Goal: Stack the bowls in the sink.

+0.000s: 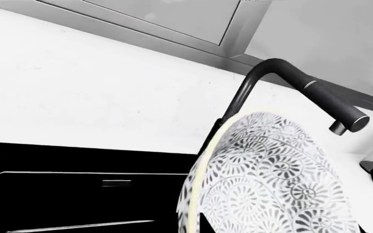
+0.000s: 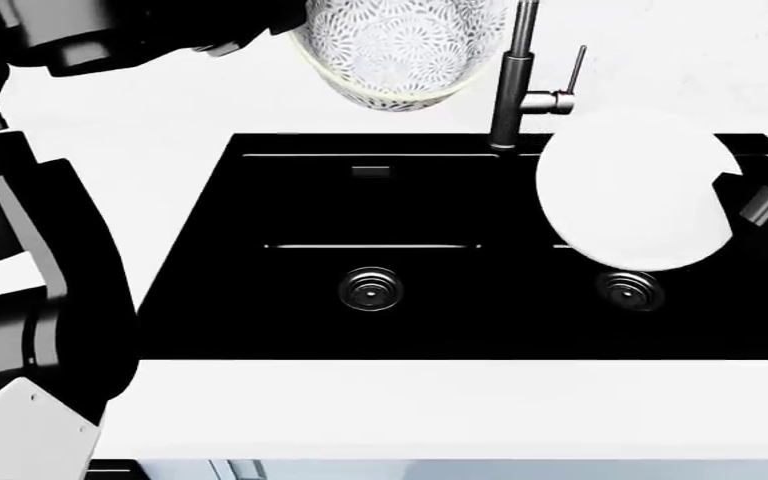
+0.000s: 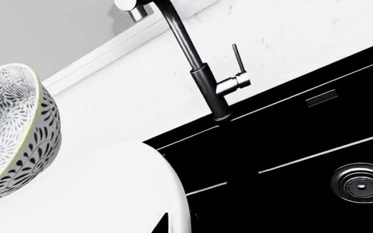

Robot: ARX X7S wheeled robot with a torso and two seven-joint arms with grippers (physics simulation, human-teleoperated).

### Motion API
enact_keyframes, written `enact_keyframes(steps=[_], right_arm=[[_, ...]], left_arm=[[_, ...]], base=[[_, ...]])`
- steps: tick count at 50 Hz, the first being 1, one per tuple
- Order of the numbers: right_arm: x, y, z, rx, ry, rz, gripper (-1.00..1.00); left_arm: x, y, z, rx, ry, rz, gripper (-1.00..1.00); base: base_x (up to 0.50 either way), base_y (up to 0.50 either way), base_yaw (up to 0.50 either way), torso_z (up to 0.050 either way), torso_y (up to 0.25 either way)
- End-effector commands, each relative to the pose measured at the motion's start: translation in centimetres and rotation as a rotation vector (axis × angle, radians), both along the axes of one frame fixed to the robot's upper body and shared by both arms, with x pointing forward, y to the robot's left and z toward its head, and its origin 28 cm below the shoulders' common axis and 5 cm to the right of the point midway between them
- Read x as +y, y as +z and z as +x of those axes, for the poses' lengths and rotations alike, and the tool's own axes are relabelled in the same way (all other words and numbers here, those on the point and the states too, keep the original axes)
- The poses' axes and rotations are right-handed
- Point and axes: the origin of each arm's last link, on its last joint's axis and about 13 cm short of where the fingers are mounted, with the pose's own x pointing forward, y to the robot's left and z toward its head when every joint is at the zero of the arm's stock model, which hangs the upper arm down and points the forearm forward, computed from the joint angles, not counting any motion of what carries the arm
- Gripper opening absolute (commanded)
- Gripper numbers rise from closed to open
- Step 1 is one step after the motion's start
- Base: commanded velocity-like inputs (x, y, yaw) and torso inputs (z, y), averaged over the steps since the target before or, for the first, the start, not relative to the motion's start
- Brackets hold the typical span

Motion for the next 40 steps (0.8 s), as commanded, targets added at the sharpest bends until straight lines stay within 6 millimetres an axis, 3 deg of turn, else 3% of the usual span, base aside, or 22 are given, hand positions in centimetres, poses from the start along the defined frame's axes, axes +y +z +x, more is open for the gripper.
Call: enact_keyframes(steps=[1,20,27,40], right_arm=[[0.0,1.1,-0.2,-0.07,0.004,-0.026,-1.0],[2.5,2.9,-0.3,-0.159,0.114,-0.105,-1.0],[2.8,3.2,-0.2,-0.166,0.134,-0.11,-1.0],[2.5,3.5,-0.5,-0.172,0.117,-0.113,-1.0]], left_arm=[[0.4,0.3,-0.2,-0.021,0.001,-0.033,-1.0],[1.5,-1.9,0.6,0.055,0.076,-0.023,-1.0],[1.4,-2.1,0.4,0.068,0.071,-0.017,-1.0],[1.4,-2.7,-0.4,0.142,0.051,0.049,-1.0]], base=[[0.0,0.0,0.0,0.0,0.0],[0.07,-0.01,0.0,0.0,0.001],[0.5,-0.03,0.0,0.0,0.0],[0.0,0.0,0.0,0.0,0.002]])
